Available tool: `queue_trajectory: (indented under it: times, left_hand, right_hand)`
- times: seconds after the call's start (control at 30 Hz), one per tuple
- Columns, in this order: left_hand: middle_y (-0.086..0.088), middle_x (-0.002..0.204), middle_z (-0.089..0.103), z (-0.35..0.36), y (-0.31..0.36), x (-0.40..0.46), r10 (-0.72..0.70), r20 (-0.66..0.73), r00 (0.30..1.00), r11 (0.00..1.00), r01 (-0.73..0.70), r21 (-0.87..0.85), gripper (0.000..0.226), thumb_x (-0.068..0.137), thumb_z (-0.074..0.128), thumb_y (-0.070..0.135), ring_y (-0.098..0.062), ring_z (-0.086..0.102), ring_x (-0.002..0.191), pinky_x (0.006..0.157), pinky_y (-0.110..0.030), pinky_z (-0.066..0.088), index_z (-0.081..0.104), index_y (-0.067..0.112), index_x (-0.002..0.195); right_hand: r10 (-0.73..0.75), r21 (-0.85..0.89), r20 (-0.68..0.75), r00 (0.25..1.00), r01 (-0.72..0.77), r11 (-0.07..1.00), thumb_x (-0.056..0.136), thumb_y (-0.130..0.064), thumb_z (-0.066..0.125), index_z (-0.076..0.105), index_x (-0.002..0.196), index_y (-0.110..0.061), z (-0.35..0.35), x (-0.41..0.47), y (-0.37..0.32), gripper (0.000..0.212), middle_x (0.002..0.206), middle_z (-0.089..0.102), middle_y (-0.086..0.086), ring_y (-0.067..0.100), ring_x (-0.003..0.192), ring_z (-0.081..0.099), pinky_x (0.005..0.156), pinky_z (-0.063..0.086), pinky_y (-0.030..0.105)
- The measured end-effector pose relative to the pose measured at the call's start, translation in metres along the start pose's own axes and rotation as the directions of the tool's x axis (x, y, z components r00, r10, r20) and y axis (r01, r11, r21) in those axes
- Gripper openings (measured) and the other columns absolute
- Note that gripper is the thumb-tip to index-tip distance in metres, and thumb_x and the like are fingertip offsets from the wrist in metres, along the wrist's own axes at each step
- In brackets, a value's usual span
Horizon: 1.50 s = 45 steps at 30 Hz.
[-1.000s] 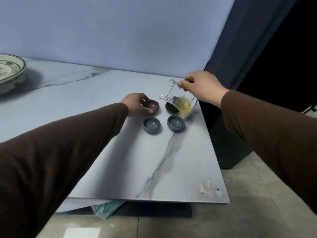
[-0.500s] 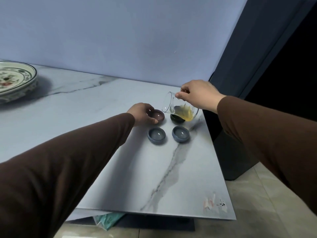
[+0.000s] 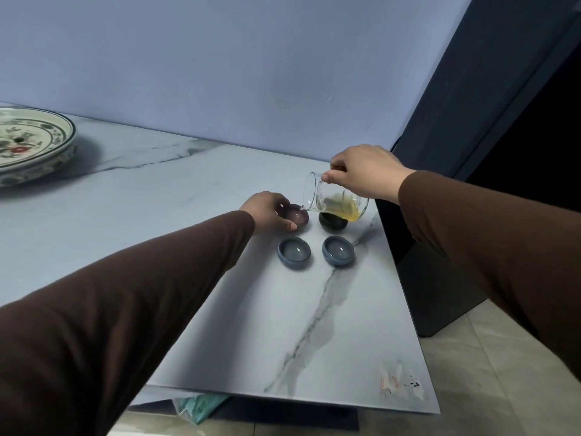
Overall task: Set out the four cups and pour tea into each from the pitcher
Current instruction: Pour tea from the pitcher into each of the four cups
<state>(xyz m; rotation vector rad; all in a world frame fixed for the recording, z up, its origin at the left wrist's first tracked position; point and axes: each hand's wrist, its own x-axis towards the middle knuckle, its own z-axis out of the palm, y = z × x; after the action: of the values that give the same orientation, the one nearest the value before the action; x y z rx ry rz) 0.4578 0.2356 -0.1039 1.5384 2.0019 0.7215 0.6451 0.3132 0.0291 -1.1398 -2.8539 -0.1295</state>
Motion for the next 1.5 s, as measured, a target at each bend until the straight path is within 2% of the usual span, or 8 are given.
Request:
queue_trajectory:
  times: [0.1, 0.2, 0.37, 0.63, 0.87, 1.13, 1.5]
  left_hand:
    - [-0.003, 0.120, 0.064, 0.000, 0.000, -0.001, -0.001, 0.003, 1.000, 1.000, 0.001, -0.013, 0.063, 0.073, 0.083, 0.034, -0.017, 0.056, 0.102, 0.090, -0.026, 0.043, 0.062, 0.018, 0.130]
    - [-0.004, 0.120, 0.064, -0.001, 0.001, -0.002, 0.000, 0.002, 1.000, 1.000, 0.000, -0.010, 0.063, 0.074, 0.083, 0.034, -0.017, 0.056, 0.102, 0.090, -0.026, 0.044, 0.061, 0.018, 0.130]
    - [-0.004, 0.122, 0.063, -0.003, 0.004, -0.004, -0.006, 0.004, 1.000, 1.000, 0.006, 0.012, 0.064, 0.073, 0.083, 0.036, -0.022, 0.058, 0.110, 0.095, -0.029, 0.046, 0.061, 0.017, 0.131]
    - [-0.004, 0.124, 0.063, -0.003, 0.006, -0.005, -0.018, 0.004, 1.000, 1.000, 0.018, 0.024, 0.066, 0.073, 0.082, 0.037, -0.022, 0.058, 0.113, 0.096, -0.029, 0.046, 0.060, 0.018, 0.132]
    - [-0.005, 0.126, 0.062, -0.005, 0.008, -0.005, -0.015, 0.012, 1.000, 0.998, 0.014, 0.064, 0.064, 0.074, 0.082, 0.038, -0.023, 0.056, 0.117, 0.100, -0.032, 0.046, 0.061, 0.018, 0.131]
    - [-0.004, 0.126, 0.062, -0.005, 0.008, -0.005, -0.012, 0.020, 1.000, 0.996, 0.011, 0.089, 0.064, 0.075, 0.080, 0.040, -0.023, 0.056, 0.116, 0.099, -0.033, 0.047, 0.060, 0.019, 0.132]
    - [-0.003, 0.127, 0.062, -0.005, 0.008, -0.003, -0.018, 0.021, 1.000, 0.996, 0.016, 0.086, 0.065, 0.075, 0.080, 0.039, -0.023, 0.056, 0.117, 0.099, -0.033, 0.046, 0.059, 0.019, 0.133]
  right_hand:
    - [-0.009, -0.010, 0.004, 1.000, 0.009, 1.000, 0.095, -0.053, 0.053, 0.058, 0.069, -0.019, -0.003, 0.002, -0.003, 0.043, 0.064, 0.057, -0.002, 0.023, 0.069, 0.054, 0.057, 0.031, 0.031]
    - [-0.016, -0.033, 0.003, 1.000, 0.016, 0.999, 0.095, -0.053, 0.052, 0.063, 0.076, -0.018, -0.006, 0.004, -0.006, 0.041, 0.067, 0.058, -0.002, 0.024, 0.072, 0.056, 0.057, 0.032, 0.031]
    - [-0.014, -0.046, 0.005, 1.000, 0.014, 0.999, 0.096, -0.052, 0.052, 0.053, 0.066, -0.022, -0.010, 0.005, -0.008, 0.042, 0.065, 0.053, -0.005, 0.022, 0.070, 0.052, 0.058, 0.031, 0.031]
    - [-0.037, -0.091, 0.005, 0.999, 0.037, 0.995, 0.096, -0.052, 0.052, 0.053, 0.067, -0.021, -0.017, 0.009, -0.011, 0.042, 0.065, 0.053, -0.004, 0.023, 0.071, 0.052, 0.060, 0.033, 0.032]
    - [-0.050, -0.112, -0.008, 0.999, 0.049, 0.992, 0.096, -0.053, 0.051, 0.051, 0.064, -0.023, -0.017, 0.009, -0.012, 0.044, 0.064, 0.053, -0.005, 0.013, 0.062, 0.047, 0.052, 0.026, 0.027]
    - [-0.067, -0.127, -0.008, 0.998, 0.065, 0.990, 0.095, -0.054, 0.051, 0.050, 0.064, -0.023, -0.018, 0.011, -0.011, 0.044, 0.065, 0.052, -0.005, 0.020, 0.068, 0.050, 0.059, 0.029, 0.031]
    - [-0.077, -0.136, -0.021, 0.997, 0.074, 0.988, 0.095, -0.055, 0.051, 0.052, 0.066, -0.023, -0.017, 0.010, -0.011, 0.043, 0.066, 0.054, -0.005, 0.019, 0.066, 0.050, 0.054, 0.028, 0.029]
